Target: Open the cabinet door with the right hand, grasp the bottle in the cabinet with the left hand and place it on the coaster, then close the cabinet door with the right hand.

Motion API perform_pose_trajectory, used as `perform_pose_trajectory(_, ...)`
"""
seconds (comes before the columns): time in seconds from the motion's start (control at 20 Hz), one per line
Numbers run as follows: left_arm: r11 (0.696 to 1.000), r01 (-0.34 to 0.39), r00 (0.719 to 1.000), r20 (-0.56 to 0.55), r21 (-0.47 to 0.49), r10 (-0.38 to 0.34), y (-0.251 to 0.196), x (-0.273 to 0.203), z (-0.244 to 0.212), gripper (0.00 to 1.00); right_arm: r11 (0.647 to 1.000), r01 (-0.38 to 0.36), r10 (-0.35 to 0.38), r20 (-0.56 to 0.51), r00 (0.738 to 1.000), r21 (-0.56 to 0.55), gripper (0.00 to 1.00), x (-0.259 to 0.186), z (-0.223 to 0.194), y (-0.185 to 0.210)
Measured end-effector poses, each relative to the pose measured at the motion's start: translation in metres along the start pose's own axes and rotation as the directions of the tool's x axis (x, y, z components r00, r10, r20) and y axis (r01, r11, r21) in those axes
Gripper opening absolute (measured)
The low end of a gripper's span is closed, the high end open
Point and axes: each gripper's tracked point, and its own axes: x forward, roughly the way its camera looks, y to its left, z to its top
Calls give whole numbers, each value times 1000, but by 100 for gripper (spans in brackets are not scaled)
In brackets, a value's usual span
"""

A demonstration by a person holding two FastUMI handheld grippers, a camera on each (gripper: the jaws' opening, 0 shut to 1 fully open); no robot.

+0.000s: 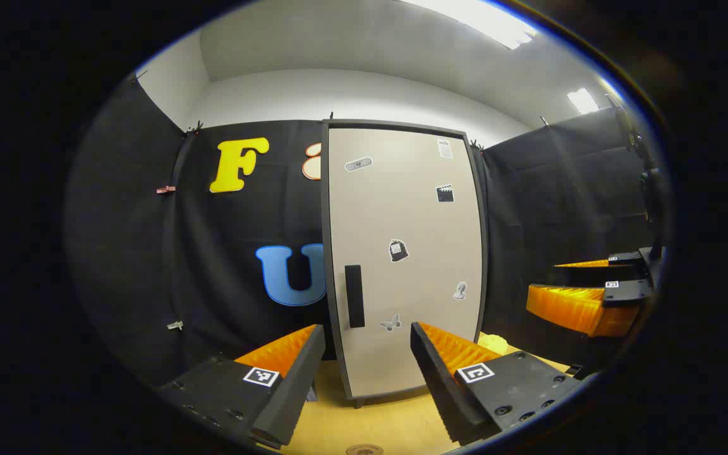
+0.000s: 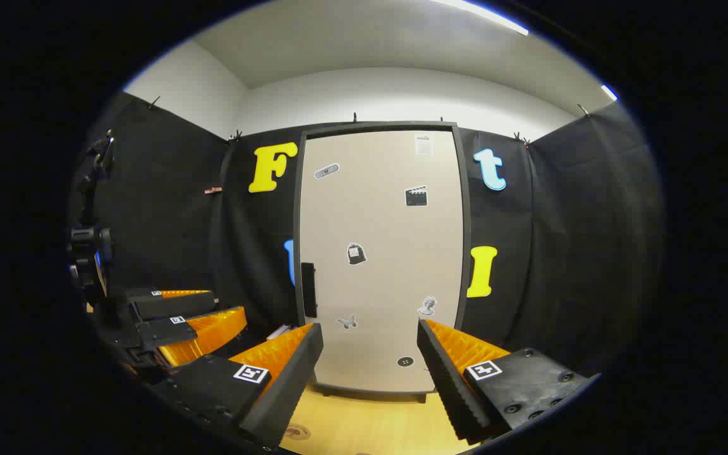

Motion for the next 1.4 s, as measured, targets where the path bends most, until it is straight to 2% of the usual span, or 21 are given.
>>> perform_pose_trajectory(0.2, 1000, 26, 1000, -8, -14, -26, 20, 13, -6, 87, 1000, -19, 20, 35, 999, -18, 98, 4, 4, 29)
perform_pose_trajectory(0.6, 999, 47, 999, 1, -9, -47, 34, 21, -12, 87, 999, 38, -38, -2, 999, -26, 98, 20, -13, 29)
perform_pose_trajectory(0.75, 999, 45, 999, 2, -12, -45, 35, 21, -13, 87, 1000, 12, -12, -17, 1000, -6, 97, 24, -18, 38)
perform_pose_trajectory(1.05, 1000, 26, 1000, 8, -16, -26, 43, 19, -13, 87, 999, 37, -37, 23, 999, 9, 98, 29, -9, 30)
perform_pose_trajectory(1.25, 999, 24, 1000, 5, -26, -24, 44, 18, -15, 87, 998, 57, -56, 40, 998, -29, 98, 31, -7, 28)
perform_pose_trajectory(1.4, 999, 21, 1000, -1, -26, -21, 47, 16, -16, 87, 998, 29, -27, 34, 999, -58, 97, 35, -11, 40)
